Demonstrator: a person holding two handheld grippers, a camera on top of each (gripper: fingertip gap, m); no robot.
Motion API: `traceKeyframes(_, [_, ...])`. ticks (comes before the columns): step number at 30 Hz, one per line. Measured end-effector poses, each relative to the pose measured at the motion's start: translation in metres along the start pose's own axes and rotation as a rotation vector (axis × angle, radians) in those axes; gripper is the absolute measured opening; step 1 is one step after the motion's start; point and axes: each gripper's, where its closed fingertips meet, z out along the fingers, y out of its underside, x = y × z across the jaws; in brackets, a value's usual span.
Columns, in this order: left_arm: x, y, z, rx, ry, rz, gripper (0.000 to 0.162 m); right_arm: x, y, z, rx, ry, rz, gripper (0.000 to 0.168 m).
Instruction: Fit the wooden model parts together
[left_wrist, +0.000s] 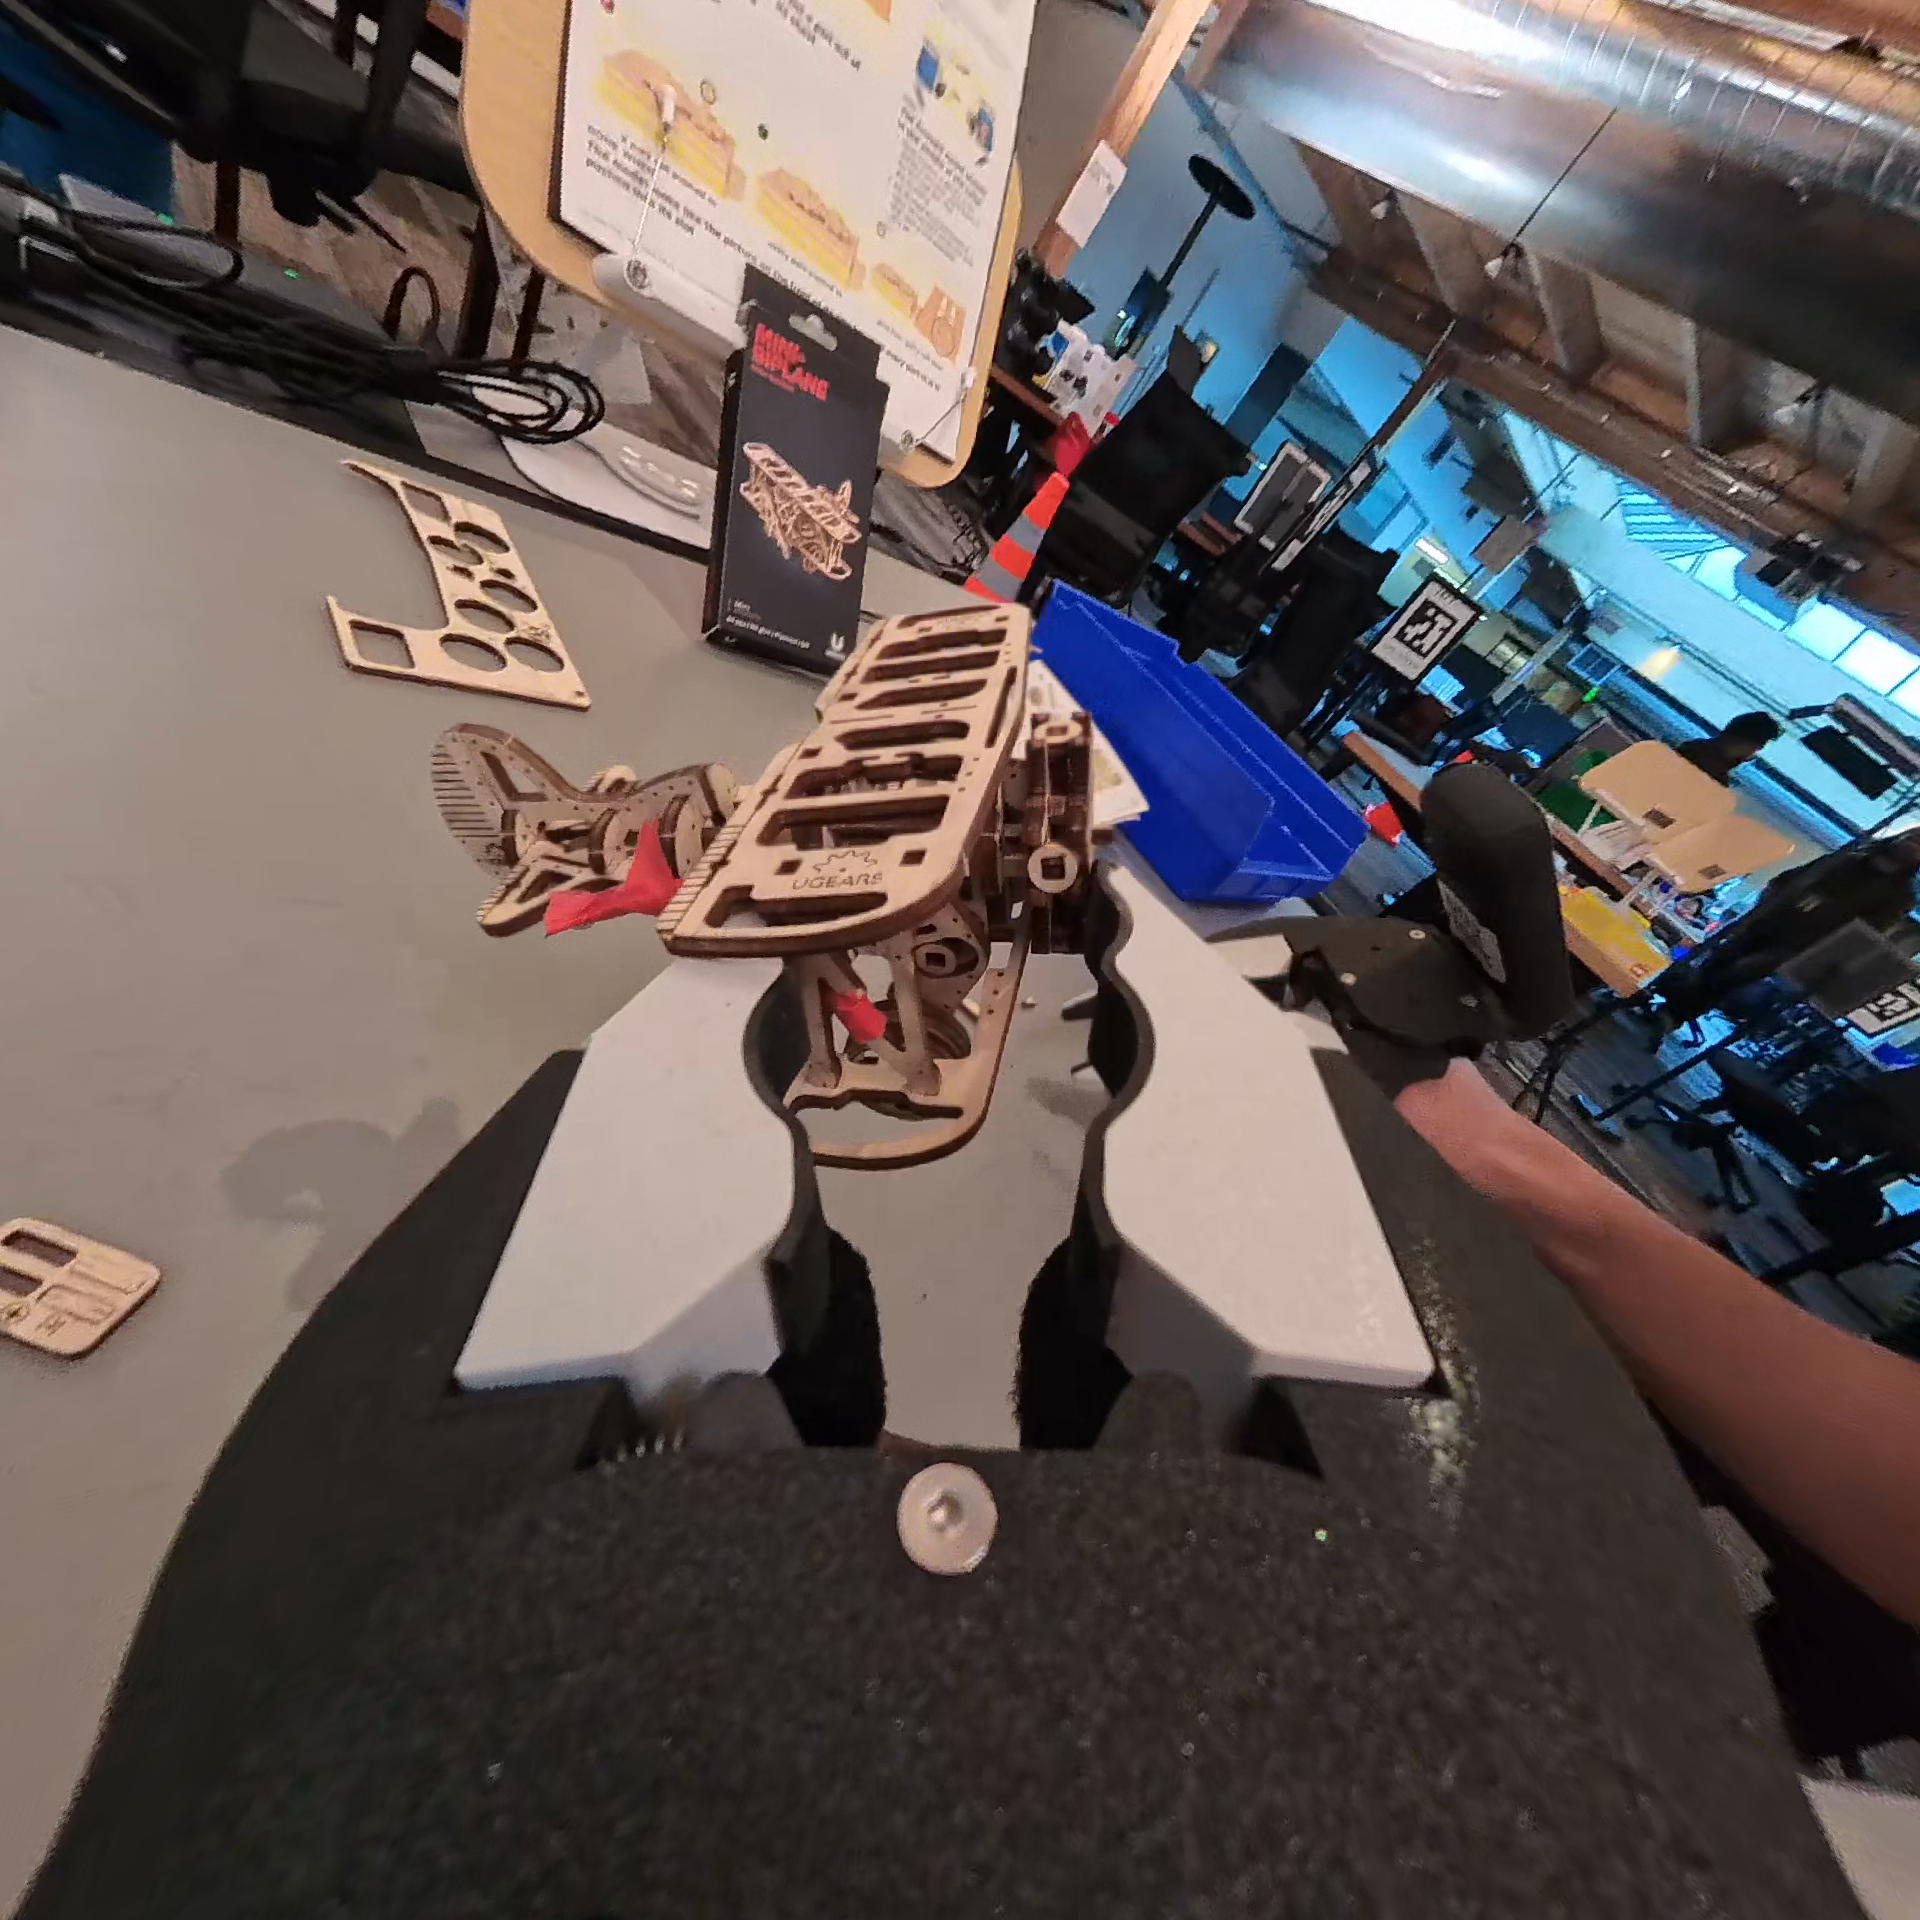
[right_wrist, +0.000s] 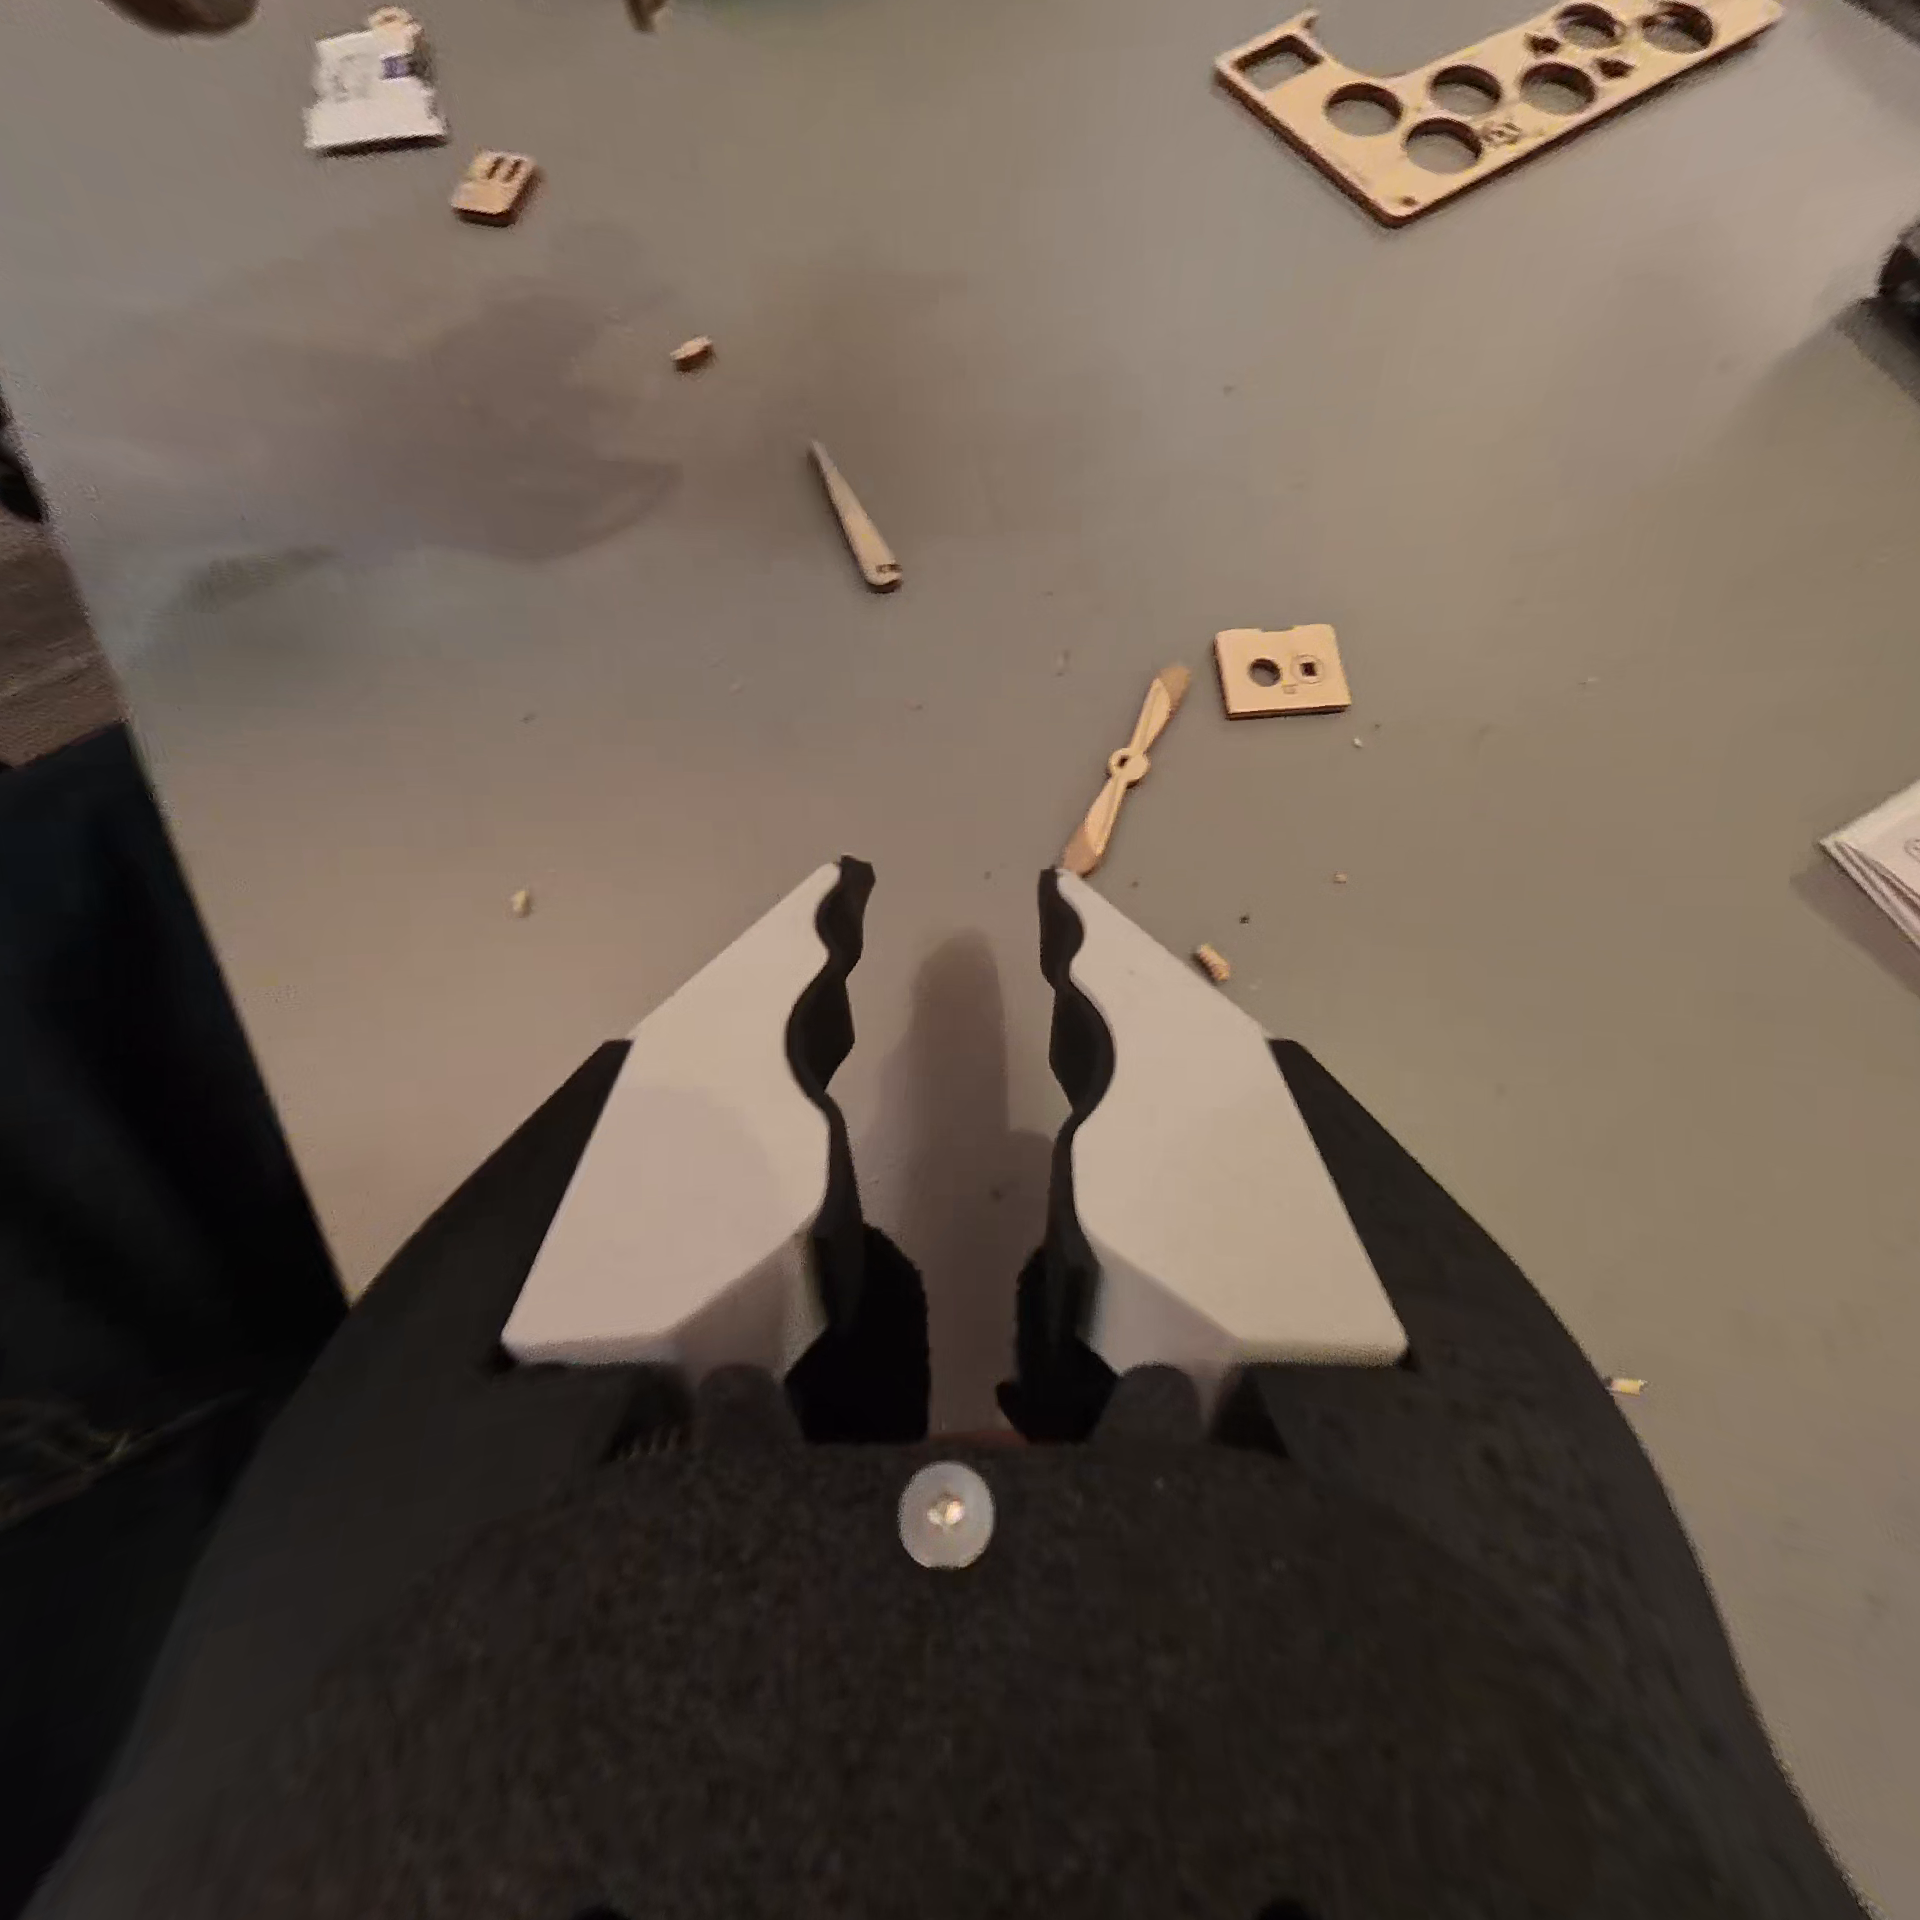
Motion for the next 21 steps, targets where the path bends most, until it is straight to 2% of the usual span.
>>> traceKeyframes(4, [-0.006, 0.004, -0.001, -0.019, -0.033, -0.008, 0.050, 0.012, -0.008, 0.013, 0.001, 0.089, 0.039, 0.032])
traceKeyframes(8, [-0.015, 0.007, -0.007, -0.044, -0.092, 0.024, 0.050, 0.012, -0.005, 0.020, -0.011, 0.106, 0.096, 0.031])
traceKeyframes(16, [-0.020, 0.010, -0.005, -0.053, -0.062, -0.055, 0.050, 0.028, 0.005, 0.038, -0.077, 0.155, 0.120, 0.026])
traceKeyframes(19, [-0.021, 0.006, -0.007, -0.030, -0.043, -0.094, 0.050, 0.031, 0.004, 0.041, -0.076, 0.164, 0.107, 0.017])
traceKeyframes(20, [-0.022, 0.005, -0.008, -0.030, -0.042, -0.101, 0.050, 0.030, 0.004, 0.041, -0.080, 0.153, 0.098, 0.005])
traceKeyframes(21, [-0.023, 0.005, -0.008, -0.030, -0.043, -0.103, 0.049, 0.029, 0.004, 0.041, -0.083, 0.148, 0.077, 0.005])
